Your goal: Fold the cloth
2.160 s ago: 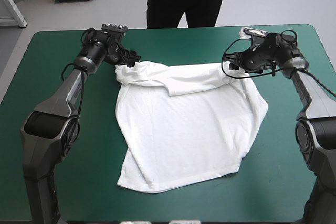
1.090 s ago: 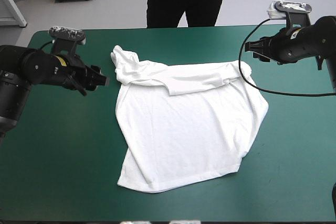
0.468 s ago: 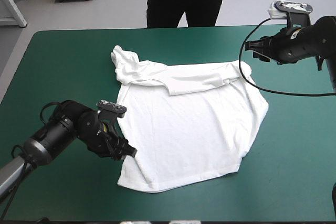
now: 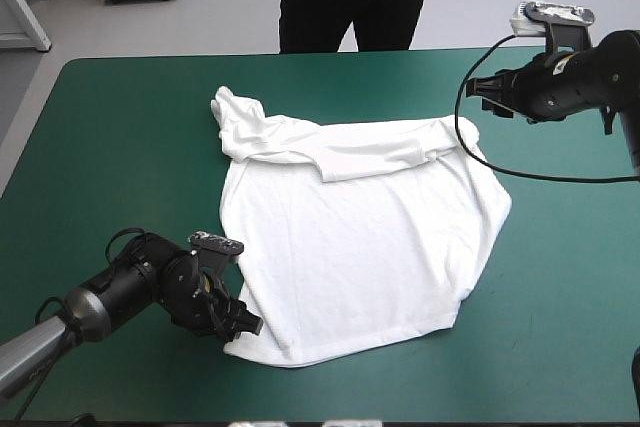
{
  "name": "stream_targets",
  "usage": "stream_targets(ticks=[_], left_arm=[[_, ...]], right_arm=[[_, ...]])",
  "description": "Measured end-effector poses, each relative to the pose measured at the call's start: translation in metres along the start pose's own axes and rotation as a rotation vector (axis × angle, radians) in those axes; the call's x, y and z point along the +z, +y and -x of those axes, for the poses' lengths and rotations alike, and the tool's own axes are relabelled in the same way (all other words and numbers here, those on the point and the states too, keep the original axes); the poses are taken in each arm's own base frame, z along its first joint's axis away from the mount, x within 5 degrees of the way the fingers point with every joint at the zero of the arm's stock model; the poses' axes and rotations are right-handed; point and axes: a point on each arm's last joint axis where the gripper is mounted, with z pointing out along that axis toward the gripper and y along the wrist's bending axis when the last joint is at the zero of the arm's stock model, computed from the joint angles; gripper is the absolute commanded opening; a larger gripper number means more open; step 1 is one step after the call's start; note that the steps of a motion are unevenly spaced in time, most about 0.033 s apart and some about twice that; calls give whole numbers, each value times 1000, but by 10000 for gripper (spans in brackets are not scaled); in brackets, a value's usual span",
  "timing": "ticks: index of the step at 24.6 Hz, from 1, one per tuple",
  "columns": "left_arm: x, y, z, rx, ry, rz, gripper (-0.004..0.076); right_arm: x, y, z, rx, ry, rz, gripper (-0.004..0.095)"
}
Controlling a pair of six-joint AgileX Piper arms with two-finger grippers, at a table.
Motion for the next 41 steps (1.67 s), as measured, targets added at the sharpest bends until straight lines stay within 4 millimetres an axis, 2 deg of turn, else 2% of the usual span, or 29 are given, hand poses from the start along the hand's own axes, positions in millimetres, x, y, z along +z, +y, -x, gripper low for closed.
stream_targets(ticks=[5, 7, 8, 9, 10, 11, 14, 17, 18, 27, 37, 41], left_arm=[[13, -3, -6, -1, 11, -15, 395], [21, -8, -6, 27, 37, -12, 318], [24, -10, -7, 47, 47, -2, 214], [28, -14, -6, 91, 75, 23, 162], [29, -17, -6, 102, 80, 23, 23], [31, -22, -5, 121, 95, 18, -8], [32, -28, -4, 124, 107, 3, -9], [32, -28, -4, 124, 107, 2, -9], [32, -28, -4, 124, 107, 2, -9], [32, -28, -4, 124, 108, 2, -9], [32, -28, -4, 124, 110, 3, -9], [32, -28, -4, 124, 110, 3, -9]], right_arm=[[7, -2, -4, 5, 26, -4, 441], [11, -3, -6, 7, 42, -7, 435], [12, -3, -7, 8, 48, -9, 415], [15, -4, -8, 9, 57, -12, 407], [15, -4, -8, 9, 60, -12, 397], [16, -4, -9, 10, 61, -12, 397], [17, -5, -9, 7, 66, -20, 419], [20, -9, -9, -24, 71, -55, 555], [26, -13, -10, -34, 88, -85, 571], [109, -42, -55, -22, 391, -199, 575], [179, -58, -66, 14, 492, -238, 563], [196, -64, -70, 16, 511, -269, 563]])
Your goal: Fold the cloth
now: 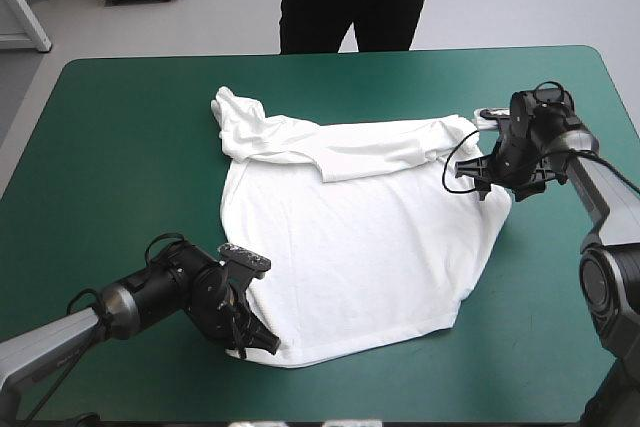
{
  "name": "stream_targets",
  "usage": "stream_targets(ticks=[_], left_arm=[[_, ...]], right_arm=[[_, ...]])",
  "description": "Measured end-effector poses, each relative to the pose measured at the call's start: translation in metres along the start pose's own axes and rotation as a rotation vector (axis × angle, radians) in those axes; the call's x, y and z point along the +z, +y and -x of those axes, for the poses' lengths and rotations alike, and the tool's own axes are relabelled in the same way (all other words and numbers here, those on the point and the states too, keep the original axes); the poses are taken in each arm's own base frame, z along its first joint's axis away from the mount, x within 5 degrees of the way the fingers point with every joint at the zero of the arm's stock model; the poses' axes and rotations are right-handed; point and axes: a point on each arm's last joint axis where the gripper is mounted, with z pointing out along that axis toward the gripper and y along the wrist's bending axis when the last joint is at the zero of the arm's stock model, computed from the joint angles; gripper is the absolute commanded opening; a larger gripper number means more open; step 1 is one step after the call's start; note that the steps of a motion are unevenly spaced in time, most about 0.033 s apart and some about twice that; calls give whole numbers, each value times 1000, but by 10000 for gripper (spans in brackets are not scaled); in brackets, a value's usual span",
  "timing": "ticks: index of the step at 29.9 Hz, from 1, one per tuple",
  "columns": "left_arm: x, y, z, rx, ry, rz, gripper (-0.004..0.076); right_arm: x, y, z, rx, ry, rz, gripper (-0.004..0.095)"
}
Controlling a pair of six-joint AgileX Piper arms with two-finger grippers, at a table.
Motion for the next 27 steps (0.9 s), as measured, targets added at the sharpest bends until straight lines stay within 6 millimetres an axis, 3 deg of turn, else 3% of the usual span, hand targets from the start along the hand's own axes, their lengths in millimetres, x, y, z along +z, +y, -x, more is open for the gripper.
stream_targets(ticks=[10, 13, 17, 18, 24, 27], left_arm=[[0, 0, 0, 0, -1, 0, -9], [0, 0, 0, 0, 0, 0, -9], [0, 0, 0, 0, -2, 0, -9], [0, 0, 0, 0, -2, 0, -9], [-7, -1, 8, 2, -10, 15, -9], [-16, 0, 26, -36, -86, 13, -9]], right_arm=[[40, -8, 8, 32, 69, -29, 544], [45, -9, 8, 54, 84, -7, 418], [46, -5, 9, 46, 91, 39, 31], [46, -4, 9, 36, 92, 51, -17], [42, 1, 5, 18, 118, 104, -17], [25, 2, 1, 20, 100, 126, -17]])
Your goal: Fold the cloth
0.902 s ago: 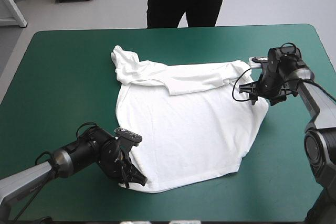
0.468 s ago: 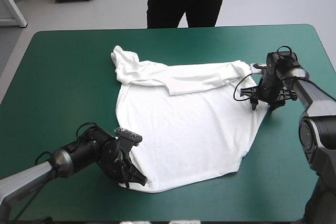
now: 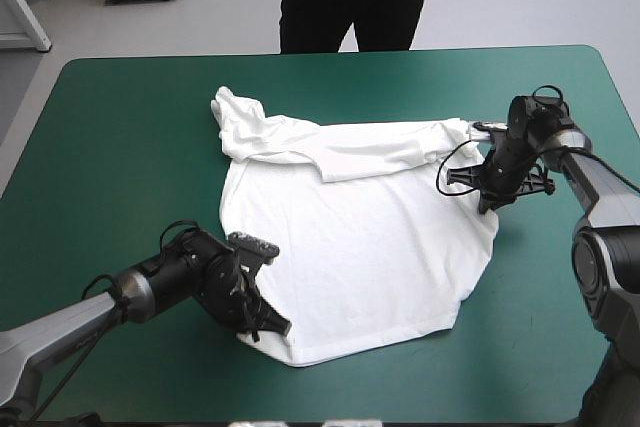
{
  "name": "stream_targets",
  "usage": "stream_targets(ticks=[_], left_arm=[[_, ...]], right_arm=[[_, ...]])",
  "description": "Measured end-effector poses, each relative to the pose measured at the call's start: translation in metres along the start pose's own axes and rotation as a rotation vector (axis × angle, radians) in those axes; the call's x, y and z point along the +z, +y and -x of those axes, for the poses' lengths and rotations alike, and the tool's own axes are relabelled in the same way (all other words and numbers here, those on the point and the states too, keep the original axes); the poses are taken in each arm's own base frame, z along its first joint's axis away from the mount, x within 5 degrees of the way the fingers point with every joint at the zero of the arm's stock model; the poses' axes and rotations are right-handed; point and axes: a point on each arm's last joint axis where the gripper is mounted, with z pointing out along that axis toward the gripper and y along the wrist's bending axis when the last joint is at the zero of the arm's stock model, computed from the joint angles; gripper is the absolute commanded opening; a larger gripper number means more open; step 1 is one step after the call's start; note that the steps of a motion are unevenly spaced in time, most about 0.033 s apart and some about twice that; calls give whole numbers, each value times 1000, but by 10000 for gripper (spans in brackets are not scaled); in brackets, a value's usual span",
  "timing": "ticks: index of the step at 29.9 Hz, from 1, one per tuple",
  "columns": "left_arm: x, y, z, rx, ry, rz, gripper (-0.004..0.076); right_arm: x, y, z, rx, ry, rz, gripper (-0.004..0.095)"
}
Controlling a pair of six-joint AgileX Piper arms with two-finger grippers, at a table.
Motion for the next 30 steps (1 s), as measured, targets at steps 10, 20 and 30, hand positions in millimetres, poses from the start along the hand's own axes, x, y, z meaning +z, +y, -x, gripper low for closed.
stream_targets(ticks=[10, 20, 30], left_arm=[[-116, 40, 77, -56, -396, 22, -9], [-274, 41, 85, 21, -829, 85, -9], [-415, 31, 18, 100, -1354, 131, -9]], right_arm=[[-121, 11, -47, -47, -287, 54, -17], [-251, 27, -94, -137, -666, 152, -17], [-353, 43, -133, -228, -1026, 283, -16]])
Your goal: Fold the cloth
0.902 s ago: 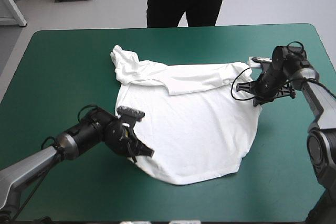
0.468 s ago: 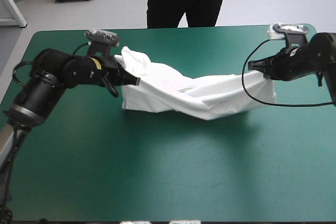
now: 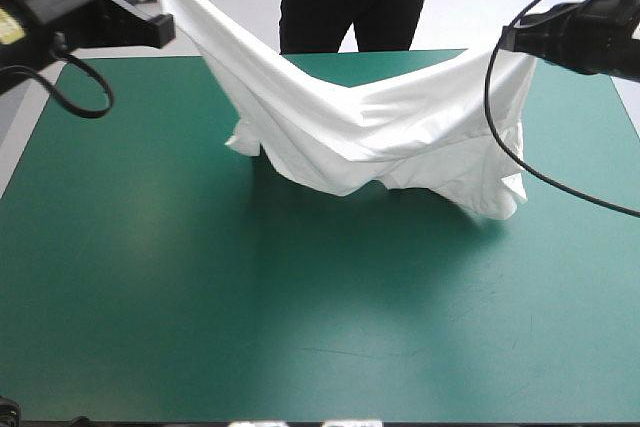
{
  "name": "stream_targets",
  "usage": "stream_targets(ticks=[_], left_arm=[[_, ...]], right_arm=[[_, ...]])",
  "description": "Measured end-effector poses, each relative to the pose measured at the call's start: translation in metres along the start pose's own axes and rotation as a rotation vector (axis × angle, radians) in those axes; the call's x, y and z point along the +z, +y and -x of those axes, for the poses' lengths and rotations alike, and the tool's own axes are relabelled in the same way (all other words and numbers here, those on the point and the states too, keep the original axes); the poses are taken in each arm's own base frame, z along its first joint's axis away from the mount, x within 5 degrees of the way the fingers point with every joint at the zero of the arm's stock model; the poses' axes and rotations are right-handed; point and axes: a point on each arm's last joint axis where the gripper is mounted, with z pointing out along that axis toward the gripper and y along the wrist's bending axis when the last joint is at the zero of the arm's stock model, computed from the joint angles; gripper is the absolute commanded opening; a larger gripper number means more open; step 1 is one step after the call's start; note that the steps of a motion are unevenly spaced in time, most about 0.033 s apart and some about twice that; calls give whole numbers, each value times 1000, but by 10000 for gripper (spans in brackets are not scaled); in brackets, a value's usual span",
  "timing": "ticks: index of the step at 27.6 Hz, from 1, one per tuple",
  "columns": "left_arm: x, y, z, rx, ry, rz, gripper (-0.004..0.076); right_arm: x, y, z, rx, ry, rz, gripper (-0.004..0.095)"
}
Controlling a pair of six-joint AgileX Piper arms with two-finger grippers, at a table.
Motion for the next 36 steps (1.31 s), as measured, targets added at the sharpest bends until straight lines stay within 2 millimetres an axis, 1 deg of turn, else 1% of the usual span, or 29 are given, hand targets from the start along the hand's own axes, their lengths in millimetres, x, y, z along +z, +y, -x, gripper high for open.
stream_targets(ticks=[2, 5, 8, 10, 11, 13, 16, 19, 23, 26, 27, 28, 30, 32, 33, 34, 35, 36], left_arm=[[-22, 2, 17, 19, -117, 8, -9], [-49, 4, 36, 33, -269, 21, -9], [-70, 3, 51, 59, -408, 14, -9], [-77, 2, 57, 69, -478, -1, -9], [-81, 0, 61, 73, -520, -16, -9], [-86, -2, 64, 72, -564, -40, -9], [-89, -5, 68, 81, -615, -74, -9], [-93, -8, 71, 92, -664, -101, -9], [-104, -9, 74, 102, -704, -113, -9], [-110, -9, 70, 128, -656, -104, -9], [-106, -7, 62, 152, -549, -83, -9], [-102, -5, 57, 152, -484, -68, -9], [-89, -2, 46, 141, -353, -41, -9], [-61, 1, 31, 137, -194, -7, -9], [-45, 2, 24, 140, -124, 8, -9], [-4, 4, 4, 154, 26, 38, -9], [15, 5, -6, 162, 87, 51, -9], [61, 6, -30, 171, 206, 76, -9]], right_arm=[[-19, 10, 10, -45, -73, 40, -16], [-48, 25, 20, -99, -176, 100, -16], [-78, 37, 27, -151, -280, 133, -16], [-92, 42, 31, -184, -338, 139, -16], [-102, 46, 33, -205, -387, 142, -16], [-116, 50, 37, -231, -464, 146, -16], [-137, 57, 43, -264, -590, 151, -16], [-153, 62, 45, -291, -678, 156, -16], [-167, 68, 44, -304, -728, 180, -17], [-167, 69, 40, -309, -687, 192, -17], [-161, 68, 33, -299, -594, 191, -17], [-157, 66, 31, -279, -547, 189, -17], [-147, 62, 31, -223, -506, 182, -17], [-131, 54, 32, -186, -454, 150, -17], [-120, 49, 32, -166, -418, 132, -17], [-91, 37, 31, -124, -328, 92, -17], [-77, 31, 30, -109, -285, 74, -17], [-35, 16, 24, -67, -160, 39, -17]])
